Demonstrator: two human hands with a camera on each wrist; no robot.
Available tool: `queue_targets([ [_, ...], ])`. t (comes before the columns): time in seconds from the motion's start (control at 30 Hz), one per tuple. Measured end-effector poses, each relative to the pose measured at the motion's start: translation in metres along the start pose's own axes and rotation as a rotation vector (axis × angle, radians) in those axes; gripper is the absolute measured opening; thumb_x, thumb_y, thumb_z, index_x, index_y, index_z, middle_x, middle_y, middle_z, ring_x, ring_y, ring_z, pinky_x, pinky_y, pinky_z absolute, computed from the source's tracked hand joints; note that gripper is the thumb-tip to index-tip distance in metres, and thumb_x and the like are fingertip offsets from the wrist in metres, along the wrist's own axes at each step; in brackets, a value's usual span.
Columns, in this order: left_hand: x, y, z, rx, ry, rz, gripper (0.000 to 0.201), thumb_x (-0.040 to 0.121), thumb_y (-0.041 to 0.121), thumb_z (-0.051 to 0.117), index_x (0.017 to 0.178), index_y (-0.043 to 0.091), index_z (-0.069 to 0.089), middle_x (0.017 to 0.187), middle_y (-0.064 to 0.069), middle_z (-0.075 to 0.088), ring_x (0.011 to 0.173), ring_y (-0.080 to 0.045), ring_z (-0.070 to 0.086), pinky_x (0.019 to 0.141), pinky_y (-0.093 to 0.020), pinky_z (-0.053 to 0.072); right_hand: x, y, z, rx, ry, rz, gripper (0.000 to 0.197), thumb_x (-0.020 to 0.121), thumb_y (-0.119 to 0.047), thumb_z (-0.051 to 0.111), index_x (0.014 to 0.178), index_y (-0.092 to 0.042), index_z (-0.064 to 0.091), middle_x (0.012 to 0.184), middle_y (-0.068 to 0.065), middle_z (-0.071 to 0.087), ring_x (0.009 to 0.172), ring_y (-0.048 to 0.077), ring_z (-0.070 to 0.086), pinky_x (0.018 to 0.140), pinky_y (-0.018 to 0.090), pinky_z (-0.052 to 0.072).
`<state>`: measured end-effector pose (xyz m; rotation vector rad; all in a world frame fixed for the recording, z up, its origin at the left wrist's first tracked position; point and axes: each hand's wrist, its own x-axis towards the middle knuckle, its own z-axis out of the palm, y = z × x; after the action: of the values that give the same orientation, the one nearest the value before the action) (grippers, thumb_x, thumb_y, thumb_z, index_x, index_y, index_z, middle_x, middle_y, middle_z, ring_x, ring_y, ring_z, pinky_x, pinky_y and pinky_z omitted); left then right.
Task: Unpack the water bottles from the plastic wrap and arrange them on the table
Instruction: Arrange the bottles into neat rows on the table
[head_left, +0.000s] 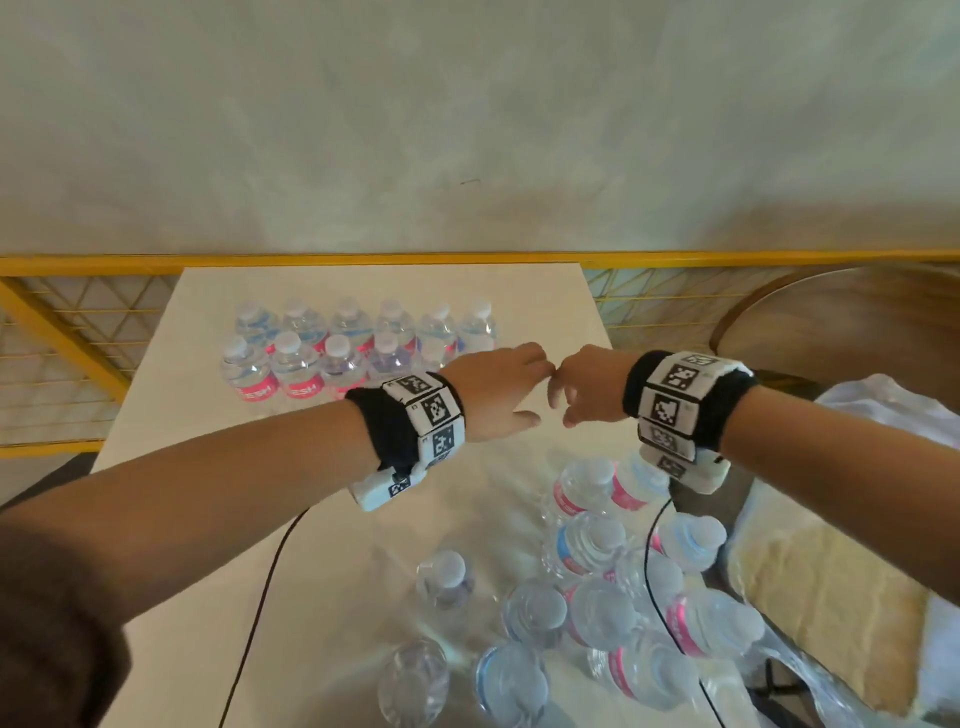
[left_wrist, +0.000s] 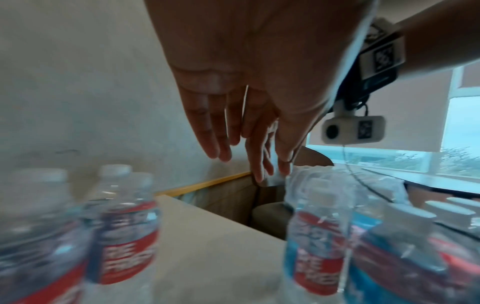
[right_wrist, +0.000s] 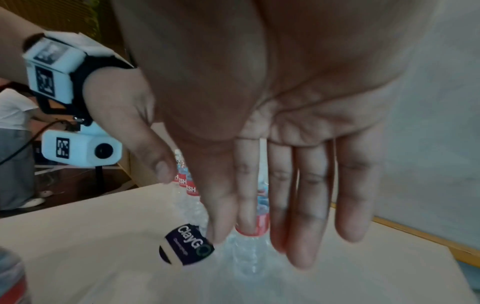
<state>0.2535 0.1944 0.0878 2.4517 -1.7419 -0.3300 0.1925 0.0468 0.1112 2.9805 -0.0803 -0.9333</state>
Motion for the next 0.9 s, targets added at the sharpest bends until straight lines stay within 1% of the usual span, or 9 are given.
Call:
queue_targets([
  [0.13, 0.019, 0.043, 0.010, -0.016, -0.179, 0.055, 0.055, 0.091, 0.040, 0.054, 0.140, 0.021, 0.038, 0.136, -0.002, 0.044, 0.119, -0.023, 0.051, 0.094, -0.033, 0.041, -0.029, 0.025, 0.016, -0.029, -0.073, 0.107, 0.039, 0.085, -0.033, 0.066, 0.121, -0.019, 0.061, 0.119, 0.001, 0.063, 0.111, 0.020, 0.057, 0.094, 0.027, 0.044],
  [0.3, 0.037, 0.074, 0.025, -0.024, -0.337, 0.113, 0.056, 0.089, 0.034, 0.058, 0.142, 0.029, 0.039, 0.138, -0.004, 0.046, 0.121, -0.023, 0.049, 0.096, -0.030, 0.037, -0.054, 0.050, 0.040, -0.054, -0.120, 0.223, 0.051, 0.082, -0.049, 0.063, 0.123, -0.018, 0.058, 0.123, 0.001, 0.060, 0.114, 0.021, 0.055, 0.095, 0.030, 0.044],
  [0.4, 0.041, 0.082, 0.031, 0.047, -0.388, 0.132, 0.043, 0.092, 0.026, 0.056, 0.134, 0.019, 0.052, 0.134, -0.005, 0.053, 0.123, -0.025, 0.048, 0.098, -0.029, 0.037, -0.060, 0.052, 0.057, 0.015, -0.169, 0.255, 0.057, 0.086, -0.050, 0.058, 0.127, -0.009, 0.053, 0.123, 0.006, 0.060, 0.109, 0.023, 0.060, 0.083, 0.025, 0.045],
  [0.5, 0.041, 0.081, 0.028, 0.065, -0.366, 0.111, 0.028, 0.091, 0.023, 0.055, 0.112, 0.005, 0.063, 0.117, -0.010, 0.063, 0.112, -0.028, 0.054, 0.085, -0.026, 0.038, -0.060, 0.049, 0.070, 0.102, -0.096, 0.271, 0.055, 0.088, -0.046, 0.059, 0.121, -0.004, 0.054, 0.114, 0.009, 0.065, 0.098, 0.023, 0.066, 0.070, 0.025, 0.047],
  [0.57, 0.037, 0.071, 0.023, 0.067, -0.348, 0.066, 0.020, 0.088, 0.021, 0.057, 0.097, 0.005, 0.065, 0.100, -0.010, 0.065, 0.100, -0.029, 0.056, 0.074, -0.024, 0.037, -0.058, 0.047, 0.070, 0.098, -0.011, 0.254, 0.048, 0.088, -0.042, 0.059, 0.118, -0.004, 0.056, 0.116, 0.010, 0.063, 0.104, 0.025, 0.061, 0.077, 0.027, 0.047],
  [0.63, 0.029, 0.055, 0.017, 0.012, -0.311, -0.013, 0.012, 0.085, 0.017, 0.058, 0.079, 0.007, 0.061, 0.073, -0.005, 0.058, 0.082, -0.028, 0.053, 0.059, -0.023, 0.035, -0.055, 0.043, 0.065, 0.094, 0.031, 0.238, 0.044, 0.088, -0.038, 0.061, 0.118, -0.007, 0.057, 0.120, 0.009, 0.060, 0.110, 0.025, 0.057, 0.085, 0.028, 0.045],
  [0.67, 0.023, 0.045, 0.015, -0.028, -0.286, -0.054, 0.011, 0.084, 0.016, 0.059, 0.077, 0.007, 0.060, 0.069, -0.004, 0.056, 0.080, -0.026, 0.053, 0.059, -0.024, 0.036, -0.053, 0.040, 0.062, 0.106, 0.050, 0.226, 0.042, 0.087, -0.036, 0.063, 0.117, -0.008, 0.058, 0.121, 0.008, 0.060, 0.111, 0.024, 0.055, 0.086, 0.029, 0.045],
  [0.77, -0.001, 0.011, 0.005, -0.062, -0.224, -0.145, 0.023, 0.086, 0.023, 0.062, 0.097, 0.003, 0.067, 0.095, -0.009, 0.068, 0.091, -0.026, 0.059, 0.075, -0.030, 0.043, -0.043, 0.025, 0.049, 0.129, 0.118, 0.173, 0.038, 0.085, -0.032, 0.066, 0.115, -0.011, 0.060, 0.121, 0.007, 0.059, 0.112, 0.024, 0.054, 0.085, 0.028, 0.043],
  [0.9, -0.046, -0.032, -0.009, -0.038, -0.185, -0.288, 0.034, 0.089, 0.031, 0.059, 0.111, 0.006, 0.066, 0.109, -0.011, 0.067, 0.099, -0.025, 0.059, 0.082, -0.030, 0.042, -0.024, -0.014, 0.022, 0.143, 0.198, 0.041, 0.035, 0.084, -0.027, 0.067, 0.115, -0.013, 0.061, 0.121, 0.007, 0.060, 0.112, 0.023, 0.054, 0.082, 0.027, 0.041],
])
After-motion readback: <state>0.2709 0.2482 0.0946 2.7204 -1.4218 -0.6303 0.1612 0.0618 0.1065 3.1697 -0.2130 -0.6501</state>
